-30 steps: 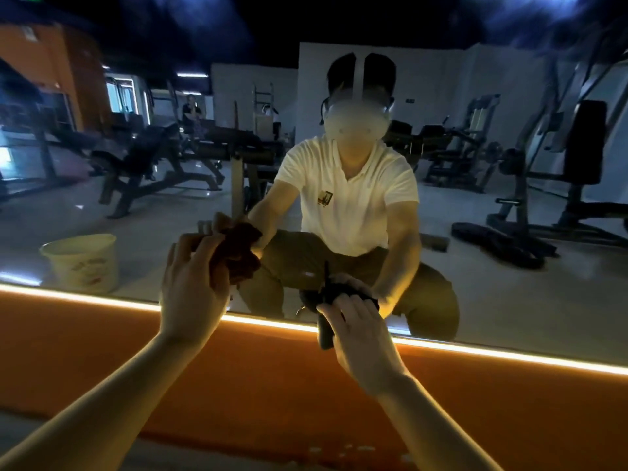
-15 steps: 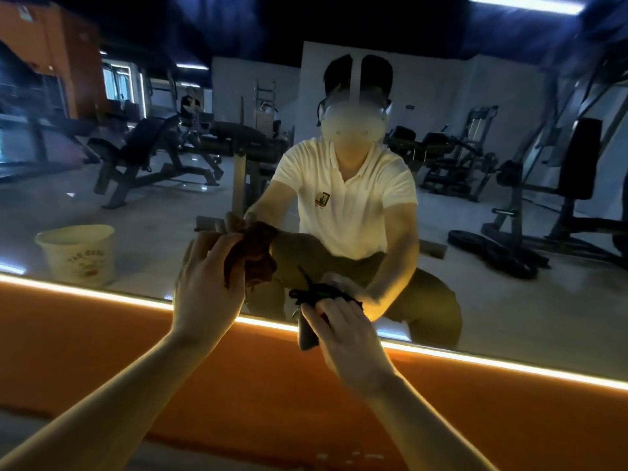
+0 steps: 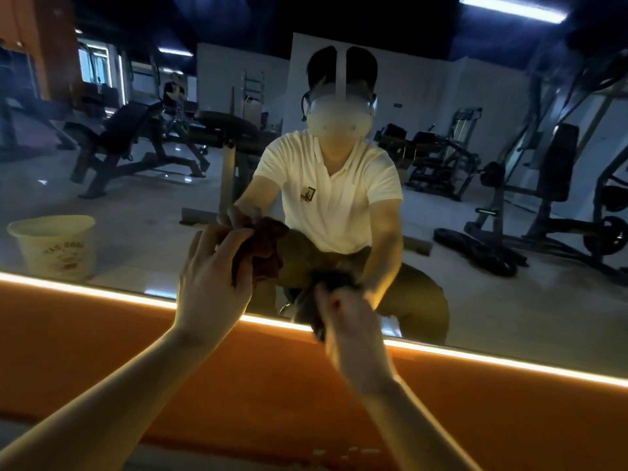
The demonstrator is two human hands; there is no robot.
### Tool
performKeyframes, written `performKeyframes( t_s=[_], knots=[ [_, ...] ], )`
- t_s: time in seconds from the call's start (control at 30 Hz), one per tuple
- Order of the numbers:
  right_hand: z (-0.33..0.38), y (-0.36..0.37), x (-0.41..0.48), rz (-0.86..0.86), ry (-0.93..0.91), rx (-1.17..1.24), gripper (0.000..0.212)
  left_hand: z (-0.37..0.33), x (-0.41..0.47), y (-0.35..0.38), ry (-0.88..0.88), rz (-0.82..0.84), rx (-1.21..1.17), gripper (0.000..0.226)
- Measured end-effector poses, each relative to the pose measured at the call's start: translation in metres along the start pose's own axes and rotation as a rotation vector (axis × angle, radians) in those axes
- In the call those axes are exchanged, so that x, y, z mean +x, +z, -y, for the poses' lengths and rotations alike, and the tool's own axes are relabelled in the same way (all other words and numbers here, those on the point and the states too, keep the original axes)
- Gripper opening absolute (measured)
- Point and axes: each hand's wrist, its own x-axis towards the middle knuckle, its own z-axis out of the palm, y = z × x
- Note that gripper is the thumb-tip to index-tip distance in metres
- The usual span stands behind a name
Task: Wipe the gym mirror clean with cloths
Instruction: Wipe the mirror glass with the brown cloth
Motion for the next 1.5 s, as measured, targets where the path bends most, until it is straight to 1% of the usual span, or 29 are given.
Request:
performKeyframes(
  t_s=[0.03,0.07,0.1,0.17,0.2,0.27,0.33,0.37,0.43,0.5,0.57,0.6,0.63,0.67,0.7,0.77,0.8,0.87,0.9,0.97,1.07,1.13,1.17,1.2,1.27,1.33,1.37,1.43,1.5],
  knots=[
    [-0.012,-0.016,0.014,-0.091,0.090,-0.067,0.014,-0.001,0.000,0.000,-0.001,-0.004,0.006,0.029],
    [-0.028,-0.027,0.028,-0.208,0.145,-0.189,0.021,-0.003,0.000,0.000,-0.013,-0.006,0.009,0.029],
    [-0.038,-0.035,0.037,-0.262,0.219,-0.152,0.030,-0.004,0.000,0.000,-0.029,-0.004,0.007,0.031],
    [-0.044,-0.034,0.036,-0.351,0.282,-0.252,0.040,-0.007,0.001,0.000,-0.043,-0.002,-0.003,0.034],
    [-0.031,-0.022,0.029,-0.340,0.310,-0.215,0.036,-0.007,0.001,0.000,-0.045,-0.005,-0.008,0.035],
    [0.004,0.001,0.010,-0.223,0.140,-0.075,0.026,-0.007,0.000,0.000,-0.056,-0.006,-0.023,0.035],
    [0.023,0.019,-0.006,-0.072,-0.025,-0.143,0.042,-0.007,0.000,0.000,-0.054,-0.002,-0.041,0.035],
    [0.020,0.018,-0.008,-0.029,-0.038,-0.088,0.047,-0.006,-0.001,-0.001,-0.048,-0.003,-0.048,0.033],
    [0.001,0.002,-0.006,-0.141,0.081,-0.063,0.048,-0.004,-0.002,-0.004,-0.021,-0.001,-0.039,0.030],
    [-0.023,-0.021,-0.005,-0.327,0.410,-0.046,0.052,-0.001,-0.004,-0.007,-0.002,0.011,-0.022,0.031],
    [-0.035,-0.034,-0.002,-0.447,0.681,-0.028,0.054,0.001,-0.005,-0.009,-0.013,0.018,-0.018,0.034],
    [-0.031,-0.028,0.000,-0.467,0.745,-0.024,0.052,0.001,-0.005,-0.010,-0.027,0.018,-0.023,0.034],
    [-0.018,-0.018,0.005,-0.453,0.747,-0.041,0.049,0.002,-0.004,-0.010,-0.040,0.018,-0.028,0.034],
    [0.003,-0.004,0.013,-0.426,0.686,0.002,0.043,0.001,-0.004,-0.010,-0.051,0.016,-0.035,0.034],
    [0.025,0.010,0.018,-0.402,0.556,0.053,0.038,0.001,-0.004,-0.010,-0.062,0.011,-0.045,0.034],
    [0.058,0.037,0.022,-0.249,0.198,-0.063,0.045,0.002,-0.002,-0.009,-0.092,0.003,-0.061,0.034],
    [0.060,0.047,0.022,-0.171,0.086,-0.074,0.047,0.003,-0.001,-0.009,-0.112,-0.001,-0.067,0.034],
    [0.043,0.043,0.023,-0.102,0.022,-0.053,0.046,0.004,0.000,-0.007,-0.117,-0.017,-0.072,0.034],
    [0.029,0.030,0.021,-0.096,0.072,-0.035,0.045,0.004,0.000,-0.005,-0.100,-0.026,-0.071,0.031],
    [-0.011,-0.006,0.012,-0.171,0.301,-0.039,0.044,0.003,-0.001,-0.004,-0.080,-0.037,-0.069,0.029],
    [-0.052,-0.052,0.005,-0.406,0.708,-0.052,0.053,0.002,0.001,-0.003,-0.101,-0.037,-0.083,0.032],
    [-0.043,-0.051,0.019,-0.493,0.913,-0.027,0.063,0.001,0.002,-0.005,-0.102,-0.032,-0.089,0.033],
    [-0.031,-0.038,0.028,-0.527,0.928,-0.044,0.066,0.001,0.002,-0.005,-0.101,-0.029,-0.090,0.033],
    [-0.015,-0.026,0.039,-0.531,0.890,-0.048,0.066,0.002,0.001,-0.006,-0.102,-0.025,-0.094,0.033],
    [0.019,0.005,0.059,-0.470,0.724,-0.044,0.057,0.005,0.001,-0.010,-0.114,-0.026,-0.101,0.033],
    [0.053,0.025,0.075,-0.278,0.499,0.054,0.044,0.013,0.000,-0.013,-0.141,-0.042,-0.098,0.031],
    [0.066,0.030,0.078,-0.195,0.320,0.010,0.046,0.017,0.000,-0.015,-0.158,-0.052,-0.099,0.031],
    [0.058,0.034,0.070,-0.059,0.005,-0.072,0.055,0.023,0.000,-0.015,-0.188,-0.062,-0.104,0.032],
    [0.022,0.019,0.053,-0.004,-0.103,-0.164,0.045,0.026,0.001,-0.015,-0.196,-0.057,-0.104,0.034]
  ],
)
